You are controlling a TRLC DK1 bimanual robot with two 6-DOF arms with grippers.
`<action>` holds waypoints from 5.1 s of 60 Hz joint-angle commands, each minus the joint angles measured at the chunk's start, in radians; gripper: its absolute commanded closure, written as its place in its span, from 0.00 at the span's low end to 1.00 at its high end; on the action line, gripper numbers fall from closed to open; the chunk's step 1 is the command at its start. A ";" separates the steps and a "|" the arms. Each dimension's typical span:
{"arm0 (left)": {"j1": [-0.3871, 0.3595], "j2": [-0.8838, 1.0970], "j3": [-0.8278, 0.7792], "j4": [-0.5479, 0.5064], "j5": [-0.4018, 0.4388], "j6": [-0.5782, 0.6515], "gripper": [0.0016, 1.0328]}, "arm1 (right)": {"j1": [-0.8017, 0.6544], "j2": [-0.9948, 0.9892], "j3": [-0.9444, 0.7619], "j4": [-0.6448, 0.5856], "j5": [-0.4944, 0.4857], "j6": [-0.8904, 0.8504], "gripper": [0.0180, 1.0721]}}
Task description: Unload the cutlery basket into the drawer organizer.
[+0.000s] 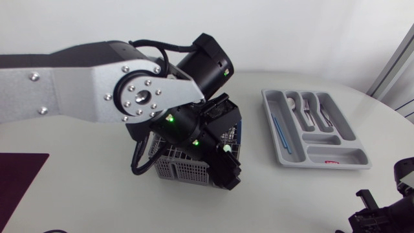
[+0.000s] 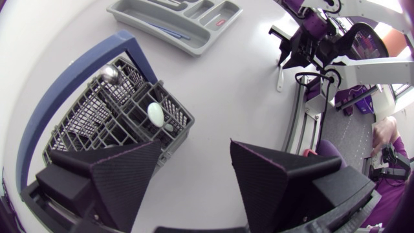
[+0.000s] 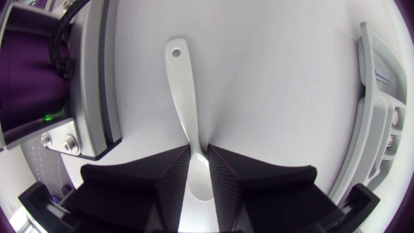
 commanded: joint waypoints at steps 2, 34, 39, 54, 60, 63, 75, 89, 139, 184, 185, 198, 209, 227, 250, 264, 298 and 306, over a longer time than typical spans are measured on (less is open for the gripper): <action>-0.004 0.004 0.012 -0.005 -0.005 -0.005 0.16 | 0.061 0.079 0.012 0.003 -0.011 0.128 0.86; -0.012 -0.004 0.009 -0.004 -0.005 -0.011 0.16 | 0.065 0.183 0.171 -0.072 -0.080 0.409 0.86; -0.013 0.001 0.014 -0.004 -0.005 -0.014 0.16 | 0.050 0.188 0.199 -0.072 -0.100 0.453 0.86; -0.021 0.019 0.035 -0.004 -0.007 -0.016 0.16 | 0.056 0.318 0.366 -0.031 -0.173 0.822 0.94; -0.023 0.019 0.037 -0.004 -0.011 -0.017 0.16 | 0.061 0.352 0.412 -0.012 -0.198 0.943 0.94; -0.026 0.020 0.037 -0.005 -0.011 -0.019 0.16 | 0.064 0.366 0.430 0.006 -0.205 1.003 0.94; -0.027 0.020 0.035 -0.004 -0.013 -0.020 0.16 | 0.073 0.432 0.515 0.092 -0.204 1.257 0.94; -0.030 0.017 0.031 -0.005 -0.013 -0.020 0.16 | 0.071 0.499 0.604 0.135 -0.207 1.486 0.94; -0.033 0.019 0.023 -0.002 -0.013 -0.019 0.16 | 0.051 0.528 0.658 0.110 -0.261 1.863 0.80; -0.032 0.013 0.008 -0.002 -0.013 -0.013 0.16 | 0.217 0.396 0.496 0.347 -0.049 2.277 0.94; -0.032 0.013 0.006 -0.002 -0.013 -0.013 0.16 | 0.217 0.393 0.493 0.357 -0.047 2.288 0.94; -0.029 0.010 0.000 -0.002 -0.013 -0.010 0.16 | 0.243 0.280 0.423 0.448 -0.011 2.353 0.95; -0.027 0.010 0.002 0.001 -0.013 -0.005 0.16 | 0.274 0.243 0.386 0.503 -0.006 2.380 0.95; -0.021 0.005 -0.008 0.002 -0.011 0.004 0.16 | 0.278 0.163 0.286 0.652 0.035 2.451 0.95; -0.016 -0.007 -0.037 0.029 -0.011 0.004 0.16 | 0.232 0.139 0.243 0.569 -0.049 2.854 0.95; -0.010 -0.015 -0.050 0.045 -0.011 0.004 0.16 | 0.216 0.176 0.251 0.543 -0.109 3.052 0.95; 0.000 -0.013 -0.074 0.078 -0.010 0.018 0.16 | 0.193 0.387 0.365 0.506 -0.159 3.147 0.95; 0.005 -0.013 -0.081 0.079 -0.008 0.023 0.16 | 0.190 0.396 0.365 0.543 -0.155 3.150 0.95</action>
